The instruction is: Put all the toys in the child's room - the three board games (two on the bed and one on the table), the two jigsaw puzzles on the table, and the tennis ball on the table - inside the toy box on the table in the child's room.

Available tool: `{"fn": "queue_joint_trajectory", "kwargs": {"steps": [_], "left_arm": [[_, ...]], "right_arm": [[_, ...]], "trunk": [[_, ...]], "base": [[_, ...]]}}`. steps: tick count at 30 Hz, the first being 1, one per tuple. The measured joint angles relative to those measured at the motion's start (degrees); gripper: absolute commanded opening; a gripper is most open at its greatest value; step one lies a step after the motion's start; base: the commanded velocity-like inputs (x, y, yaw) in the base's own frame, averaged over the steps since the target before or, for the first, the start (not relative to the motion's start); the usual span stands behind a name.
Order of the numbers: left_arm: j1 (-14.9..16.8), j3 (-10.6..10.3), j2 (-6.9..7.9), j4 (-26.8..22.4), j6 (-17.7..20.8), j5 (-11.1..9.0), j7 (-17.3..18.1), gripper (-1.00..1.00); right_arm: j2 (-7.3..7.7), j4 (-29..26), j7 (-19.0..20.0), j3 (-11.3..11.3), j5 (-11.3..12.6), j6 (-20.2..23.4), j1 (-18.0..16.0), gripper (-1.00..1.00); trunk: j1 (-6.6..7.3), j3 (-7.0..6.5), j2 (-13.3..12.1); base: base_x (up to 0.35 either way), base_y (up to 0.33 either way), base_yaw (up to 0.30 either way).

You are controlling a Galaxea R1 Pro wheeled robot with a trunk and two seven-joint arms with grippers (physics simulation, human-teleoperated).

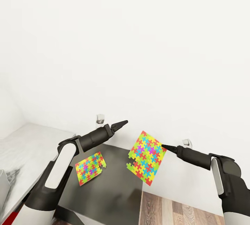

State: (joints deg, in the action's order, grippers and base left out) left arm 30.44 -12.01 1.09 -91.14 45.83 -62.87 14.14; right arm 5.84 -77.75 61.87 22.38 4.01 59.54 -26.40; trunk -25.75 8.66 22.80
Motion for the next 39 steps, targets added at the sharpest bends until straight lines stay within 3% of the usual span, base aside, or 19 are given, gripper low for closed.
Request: {"fn": "queue_joint_trajectory", "kwargs": {"steps": [39], "left_arm": [[0.0, 0.0, -0.26, 0.0, 0.0, -0.1, -0.8, 1.00]], "right_arm": [[0.04, -0.1, 0.0, 0.0, 0.0, 0.0, 0.1, -1.00]], "trunk": [[0.00, -3.72, 0.0]], "base": [[0.000, 0.000, 0.000]]}}
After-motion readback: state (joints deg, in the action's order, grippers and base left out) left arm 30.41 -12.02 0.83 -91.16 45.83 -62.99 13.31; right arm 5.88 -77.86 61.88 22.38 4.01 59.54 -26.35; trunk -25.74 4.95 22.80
